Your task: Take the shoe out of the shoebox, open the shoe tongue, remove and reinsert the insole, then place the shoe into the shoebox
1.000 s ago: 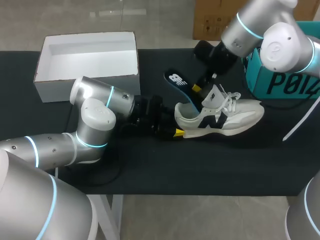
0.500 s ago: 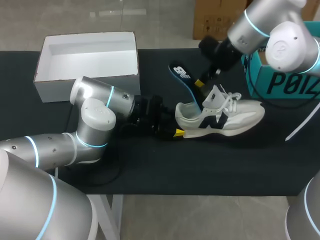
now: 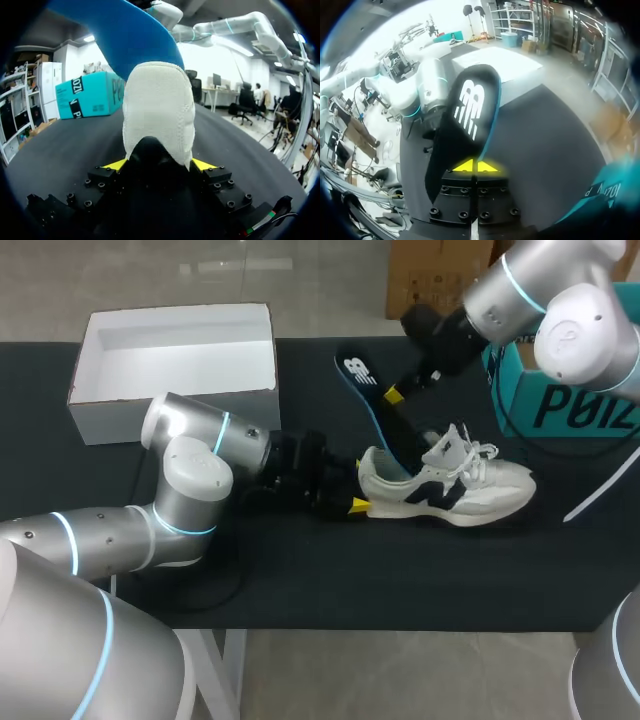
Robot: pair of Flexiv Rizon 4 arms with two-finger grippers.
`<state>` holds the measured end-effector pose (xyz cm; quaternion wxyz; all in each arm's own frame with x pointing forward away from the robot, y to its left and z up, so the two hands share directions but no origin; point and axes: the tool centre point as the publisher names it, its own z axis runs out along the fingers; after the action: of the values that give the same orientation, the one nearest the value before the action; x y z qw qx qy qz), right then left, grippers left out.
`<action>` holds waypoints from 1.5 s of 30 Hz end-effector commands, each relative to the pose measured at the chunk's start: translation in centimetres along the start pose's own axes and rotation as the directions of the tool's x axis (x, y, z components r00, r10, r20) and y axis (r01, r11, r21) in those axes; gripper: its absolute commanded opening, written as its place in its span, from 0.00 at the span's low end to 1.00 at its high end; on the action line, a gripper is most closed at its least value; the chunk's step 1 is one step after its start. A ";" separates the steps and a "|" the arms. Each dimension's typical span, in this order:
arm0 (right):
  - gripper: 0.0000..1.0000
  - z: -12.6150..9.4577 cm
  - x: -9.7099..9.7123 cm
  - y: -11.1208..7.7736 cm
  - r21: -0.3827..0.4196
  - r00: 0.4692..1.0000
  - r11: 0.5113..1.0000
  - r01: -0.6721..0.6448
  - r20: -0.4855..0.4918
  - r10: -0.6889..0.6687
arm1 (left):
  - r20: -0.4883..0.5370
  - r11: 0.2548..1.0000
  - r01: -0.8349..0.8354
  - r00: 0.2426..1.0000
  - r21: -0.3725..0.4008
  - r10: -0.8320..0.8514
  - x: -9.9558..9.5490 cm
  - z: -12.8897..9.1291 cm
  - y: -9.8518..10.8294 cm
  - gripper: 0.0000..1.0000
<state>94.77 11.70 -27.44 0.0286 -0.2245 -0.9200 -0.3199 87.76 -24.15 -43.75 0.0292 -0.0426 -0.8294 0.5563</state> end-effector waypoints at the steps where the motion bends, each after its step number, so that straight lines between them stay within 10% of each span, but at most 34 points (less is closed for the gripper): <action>1: 0.00 -0.2 0.1 1.1 -0.001 1.000 1.000 0.005 0.004 -0.005 | -0.001 1.000 0.000 1.000 -0.006 0.000 0.0 0.2 0.3 0.00; 23: 0.00 -7.5 1.6 8.4 0.056 0.984 0.997 0.046 0.172 -0.055 | -0.001 1.000 0.000 1.000 -0.006 0.000 0.0 0.2 0.3 0.00; 45: 0.00 -7.5 1.6 8.4 0.056 0.984 0.997 0.046 0.172 -0.055 | -0.001 1.000 0.000 1.000 -0.006 0.000 0.0 0.2 0.3 0.00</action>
<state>96.28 13.64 -16.36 -0.0527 -0.2261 -0.9323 -0.2775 87.73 -24.24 -43.68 0.0288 -0.0425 -0.8296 0.5560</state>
